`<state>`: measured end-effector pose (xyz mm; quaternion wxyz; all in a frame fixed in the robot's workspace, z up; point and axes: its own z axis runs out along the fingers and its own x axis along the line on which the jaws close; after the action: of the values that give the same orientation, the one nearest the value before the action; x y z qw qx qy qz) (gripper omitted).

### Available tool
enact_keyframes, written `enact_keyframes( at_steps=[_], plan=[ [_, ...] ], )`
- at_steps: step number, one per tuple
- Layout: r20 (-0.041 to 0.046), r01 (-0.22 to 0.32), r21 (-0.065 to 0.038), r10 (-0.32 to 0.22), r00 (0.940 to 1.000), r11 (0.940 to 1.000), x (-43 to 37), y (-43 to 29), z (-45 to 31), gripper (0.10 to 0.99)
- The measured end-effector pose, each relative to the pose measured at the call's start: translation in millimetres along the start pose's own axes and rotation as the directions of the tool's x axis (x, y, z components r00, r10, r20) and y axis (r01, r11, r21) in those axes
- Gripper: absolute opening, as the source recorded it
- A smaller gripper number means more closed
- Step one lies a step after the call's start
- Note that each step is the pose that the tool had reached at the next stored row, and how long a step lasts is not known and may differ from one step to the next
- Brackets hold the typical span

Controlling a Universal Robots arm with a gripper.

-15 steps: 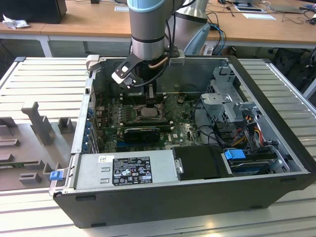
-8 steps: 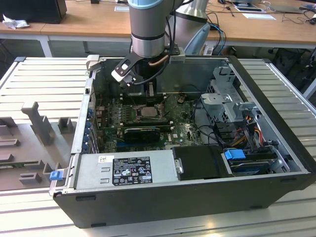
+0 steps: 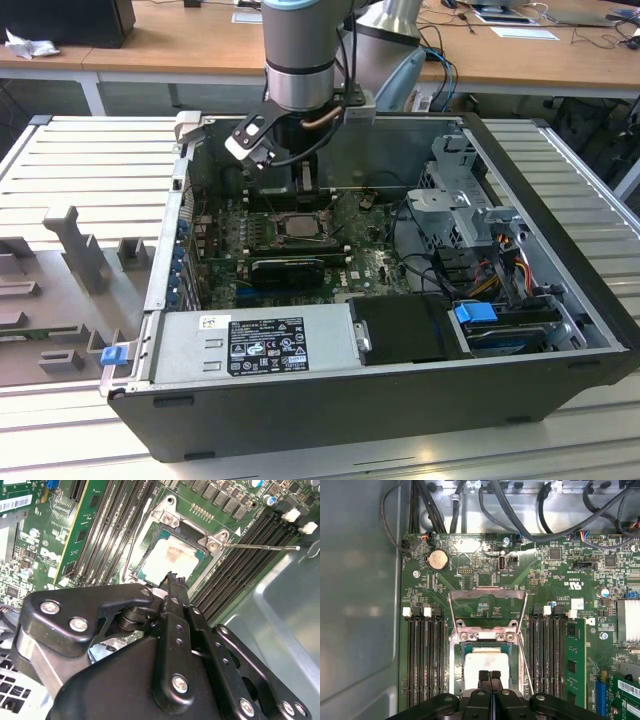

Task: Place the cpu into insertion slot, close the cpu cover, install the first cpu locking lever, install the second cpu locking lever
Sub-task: 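Close the cpu cover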

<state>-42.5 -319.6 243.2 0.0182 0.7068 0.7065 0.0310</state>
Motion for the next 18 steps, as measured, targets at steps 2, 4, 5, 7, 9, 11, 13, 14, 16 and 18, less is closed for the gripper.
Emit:
enact_keyframes(
  at_steps=[2, 4, 5, 7, 9, 11, 13, 14, 16, 18],
  plan=[
    [0.0000, 0.000, 0.000, 0.000, 1.0000, 1.0000, 0.0, 0.1, -2.0, 0.106],
    [0.0000, 0.000, 0.000, 0.000, 1.0000, 1.0000, 0.1, 0.3, -4.2, 0.106],
    [0.0000, 0.000, 0.000, 0.000, 1.0000, 1.0000, 0.1, 0.4, -5.5, 0.106],
    [0.0000, 0.000, 0.000, 0.000, 1.0000, 1.0000, 0.1, 0.5, -8.0, 0.106],
    [0.0000, 0.000, 0.000, 0.000, 1.0000, 1.0000, 0.2, 0.8, -11.1, 0.106],
    [0.0000, 0.000, 0.000, 0.000, 1.0000, 1.0000, 0.3, 0.9, -12.7, 0.106],
    [0.0000, 0.000, 0.000, 0.000, 1.0000, 1.0000, 0.3, 1.1, -15.1, 0.106],
    [0.0000, 0.000, 0.000, 0.000, 1.0000, 1.0000, 0.4, 1.2, -16.9, 0.106],
    [0.0000, 0.000, 0.000, 0.000, 1.0000, 1.0000, 0.5, 1.4, -20.0, 0.106],
    [-0.0001, 0.000, 0.000, 0.000, 1.0000, 1.0000, 0.6, 1.6, -22.5, 0.106]
  ],
)
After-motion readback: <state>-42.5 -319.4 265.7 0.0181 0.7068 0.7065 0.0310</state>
